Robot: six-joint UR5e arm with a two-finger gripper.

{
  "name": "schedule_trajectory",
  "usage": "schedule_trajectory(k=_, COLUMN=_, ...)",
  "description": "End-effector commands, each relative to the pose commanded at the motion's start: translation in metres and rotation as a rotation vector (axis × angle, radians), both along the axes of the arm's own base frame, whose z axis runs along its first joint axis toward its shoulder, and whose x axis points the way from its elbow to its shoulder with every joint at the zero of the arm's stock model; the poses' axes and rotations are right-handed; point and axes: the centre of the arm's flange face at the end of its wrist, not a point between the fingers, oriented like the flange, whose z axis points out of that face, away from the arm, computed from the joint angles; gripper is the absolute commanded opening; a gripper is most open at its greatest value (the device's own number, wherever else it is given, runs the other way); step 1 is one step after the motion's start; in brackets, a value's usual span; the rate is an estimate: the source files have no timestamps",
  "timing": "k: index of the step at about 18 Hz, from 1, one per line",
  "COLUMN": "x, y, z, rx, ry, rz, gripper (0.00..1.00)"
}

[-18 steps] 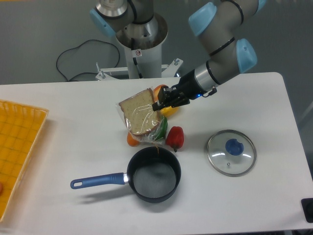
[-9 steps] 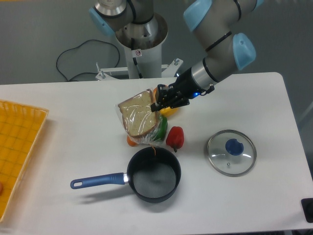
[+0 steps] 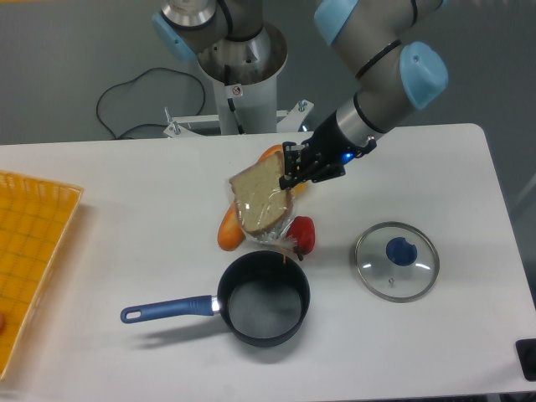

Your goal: Pick up the toast

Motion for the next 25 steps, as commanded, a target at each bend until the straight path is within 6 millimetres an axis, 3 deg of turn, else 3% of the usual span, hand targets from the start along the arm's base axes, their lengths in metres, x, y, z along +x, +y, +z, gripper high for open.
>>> schedule_trajectory(k=9, x=-0.014, y=-0.001, z=0.006, rx=-0.07, ry=0.151, rz=-0.05, gripper=0.0)
schedule_trajectory(k=16, x=-0.018, y=0.023, z=0.026, rx=-0.126, ry=0.311, rz=-0.13, gripper=0.0)
schedule_trajectory(k=18, x=-0.011, y=0.037, z=0.025, rx=-0.158, ry=0.333, rz=-0.173, gripper=0.0)
schedule_trajectory(k=25, x=-0.015, y=0.05, z=0.025, rx=-0.18, ry=0.474, rz=-0.257, gripper=0.0)
